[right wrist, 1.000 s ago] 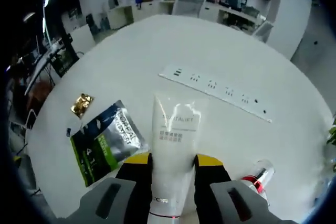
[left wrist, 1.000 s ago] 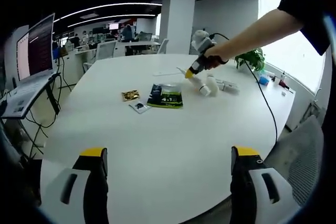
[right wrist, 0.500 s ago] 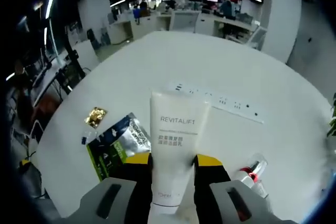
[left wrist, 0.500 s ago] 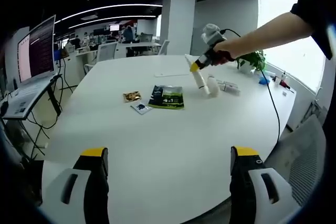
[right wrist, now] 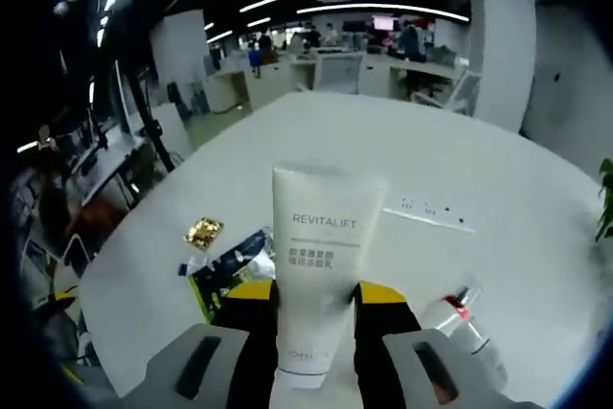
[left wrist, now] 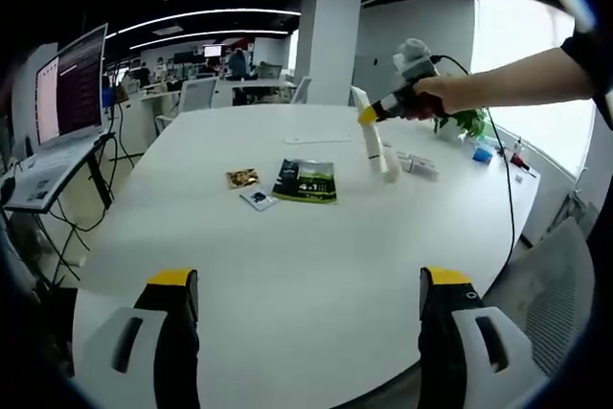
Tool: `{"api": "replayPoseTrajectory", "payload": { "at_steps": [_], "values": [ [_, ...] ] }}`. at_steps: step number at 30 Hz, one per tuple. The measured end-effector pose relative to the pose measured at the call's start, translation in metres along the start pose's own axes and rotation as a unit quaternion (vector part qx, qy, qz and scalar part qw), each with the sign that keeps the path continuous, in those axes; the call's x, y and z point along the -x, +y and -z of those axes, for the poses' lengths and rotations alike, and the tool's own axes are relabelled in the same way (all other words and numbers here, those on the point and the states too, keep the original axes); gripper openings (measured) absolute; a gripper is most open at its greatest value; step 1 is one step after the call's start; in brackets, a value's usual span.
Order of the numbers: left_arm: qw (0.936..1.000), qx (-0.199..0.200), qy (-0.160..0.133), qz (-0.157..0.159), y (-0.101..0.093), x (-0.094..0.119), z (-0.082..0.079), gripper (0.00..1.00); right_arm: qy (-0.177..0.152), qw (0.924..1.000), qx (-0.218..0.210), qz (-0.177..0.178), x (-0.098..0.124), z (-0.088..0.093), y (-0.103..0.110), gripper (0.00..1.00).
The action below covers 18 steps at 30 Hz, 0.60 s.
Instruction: Arrange the skincare products in the storage area until every visible bottle or jar stands upright without overlapping.
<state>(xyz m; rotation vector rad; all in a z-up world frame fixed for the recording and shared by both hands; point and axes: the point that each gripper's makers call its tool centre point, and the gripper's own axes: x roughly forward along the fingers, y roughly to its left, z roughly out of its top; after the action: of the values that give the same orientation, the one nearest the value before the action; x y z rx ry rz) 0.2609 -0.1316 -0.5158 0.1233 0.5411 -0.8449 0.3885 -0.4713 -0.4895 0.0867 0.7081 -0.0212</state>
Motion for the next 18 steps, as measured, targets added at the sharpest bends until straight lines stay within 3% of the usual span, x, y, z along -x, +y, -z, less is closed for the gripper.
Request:
{"api": "replayPoseTrajectory", "payload": {
  "at_steps": [6, 10, 18],
  "values": [
    [1.0000, -0.004, -0.004, 0.001, 0.001, 0.000, -0.001, 0.88, -0.028, 0.9995, -0.013, -0.006, 0.020, -0.002, 0.010, 0.22],
    [1.0000, -0.006, -0.008, 0.000, 0.000, 0.000, -0.003, 0.88, -0.039, 0.9992, 0.002, -0.003, 0.028, -0.005, 0.013, 0.22],
    [0.9999, -0.011, -0.004, 0.002, -0.002, 0.001, -0.003, 0.86, -0.071, 0.9970, 0.021, -0.021, 0.056, -0.017, 0.039, 0.22]
  ]
}}
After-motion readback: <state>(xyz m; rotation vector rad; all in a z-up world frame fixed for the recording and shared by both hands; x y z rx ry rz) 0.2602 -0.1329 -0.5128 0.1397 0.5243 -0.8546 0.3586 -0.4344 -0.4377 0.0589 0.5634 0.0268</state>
